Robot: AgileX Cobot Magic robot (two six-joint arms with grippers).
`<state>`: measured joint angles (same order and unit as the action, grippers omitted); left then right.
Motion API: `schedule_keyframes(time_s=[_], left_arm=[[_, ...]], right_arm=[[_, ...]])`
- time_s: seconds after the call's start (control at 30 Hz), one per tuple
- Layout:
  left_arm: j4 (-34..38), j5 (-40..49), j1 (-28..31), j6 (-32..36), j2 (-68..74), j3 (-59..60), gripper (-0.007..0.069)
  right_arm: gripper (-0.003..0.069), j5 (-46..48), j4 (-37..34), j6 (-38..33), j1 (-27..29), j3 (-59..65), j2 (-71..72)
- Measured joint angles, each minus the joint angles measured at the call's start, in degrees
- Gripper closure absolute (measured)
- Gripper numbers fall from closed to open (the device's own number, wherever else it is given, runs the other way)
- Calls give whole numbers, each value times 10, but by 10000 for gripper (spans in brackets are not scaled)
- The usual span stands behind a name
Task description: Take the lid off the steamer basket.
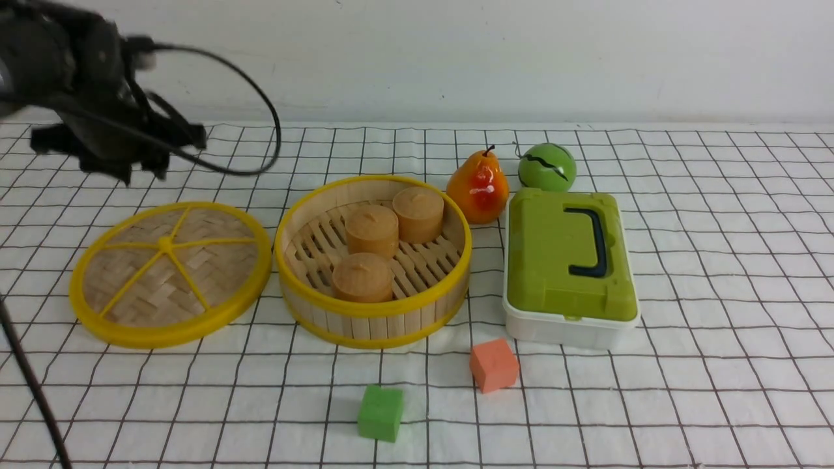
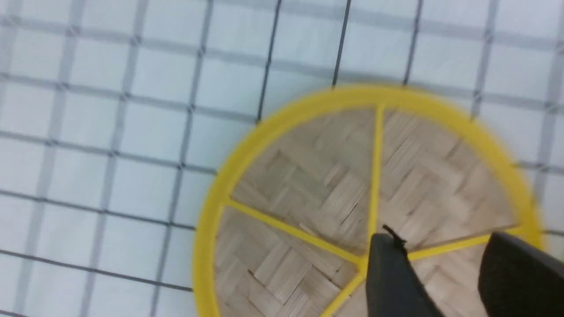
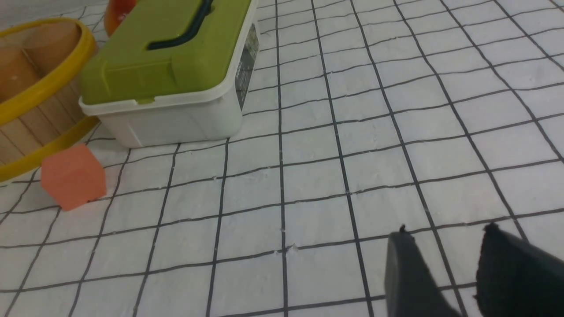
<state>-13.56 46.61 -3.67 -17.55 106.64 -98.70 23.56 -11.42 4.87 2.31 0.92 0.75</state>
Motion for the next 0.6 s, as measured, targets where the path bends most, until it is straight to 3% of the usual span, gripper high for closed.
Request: schedule_keyframes(time_s=[0.07,0.13,0.27,0.47,0.5,0.6], left_arm=[[7,7,-5,11,-50,-3,406],[39,6,-11,34,-159,-8,512],[90,-14,-13,69,-299,4,637],[125,-66,-13,91,-467,141,637],[128,-85,-13,95,-533,229,637],[129,-111,-13,96,-604,341,637]], right_arm=[[419,0,0,0,0,0,0],[419,0,0,0,0,0,0],[419,0,0,0,0,0,0],[419,0,0,0,0,0,0],[419,0,0,0,0,0,0],[419,0,0,0,0,0,0]])
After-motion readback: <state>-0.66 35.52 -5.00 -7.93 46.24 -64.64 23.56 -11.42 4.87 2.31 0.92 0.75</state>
